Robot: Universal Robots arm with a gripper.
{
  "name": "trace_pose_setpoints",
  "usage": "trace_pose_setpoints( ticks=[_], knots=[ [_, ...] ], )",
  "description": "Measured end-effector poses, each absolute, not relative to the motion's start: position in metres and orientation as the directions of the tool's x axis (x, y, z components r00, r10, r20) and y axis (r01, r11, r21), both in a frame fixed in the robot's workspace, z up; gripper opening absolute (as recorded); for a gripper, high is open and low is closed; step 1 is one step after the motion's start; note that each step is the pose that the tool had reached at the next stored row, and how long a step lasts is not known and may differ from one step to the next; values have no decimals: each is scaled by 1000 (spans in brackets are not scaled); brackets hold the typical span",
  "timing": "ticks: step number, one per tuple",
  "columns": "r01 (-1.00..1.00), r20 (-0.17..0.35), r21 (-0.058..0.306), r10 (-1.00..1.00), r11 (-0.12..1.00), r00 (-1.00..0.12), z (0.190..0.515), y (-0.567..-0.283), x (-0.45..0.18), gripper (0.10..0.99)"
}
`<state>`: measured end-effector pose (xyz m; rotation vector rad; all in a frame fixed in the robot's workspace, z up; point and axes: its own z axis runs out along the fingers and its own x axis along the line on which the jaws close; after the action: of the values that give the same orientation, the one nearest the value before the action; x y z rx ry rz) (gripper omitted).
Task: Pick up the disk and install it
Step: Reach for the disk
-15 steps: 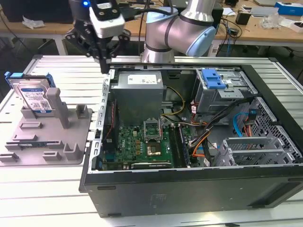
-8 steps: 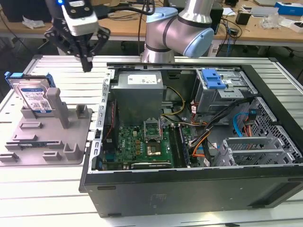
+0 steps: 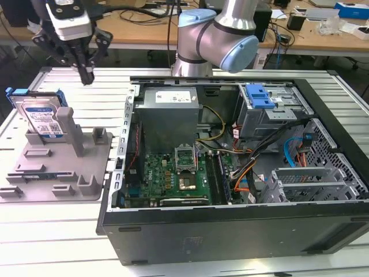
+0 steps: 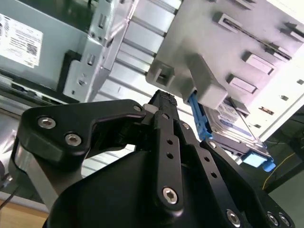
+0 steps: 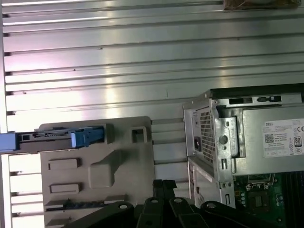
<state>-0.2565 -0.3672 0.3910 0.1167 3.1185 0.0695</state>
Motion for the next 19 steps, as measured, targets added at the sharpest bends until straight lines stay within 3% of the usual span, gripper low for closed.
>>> trace_pose_setpoints(
  ticks=[19],
  knots=[
    [75, -7, 44, 75, 996, -997, 388, -330, -341, 106]
  ],
)
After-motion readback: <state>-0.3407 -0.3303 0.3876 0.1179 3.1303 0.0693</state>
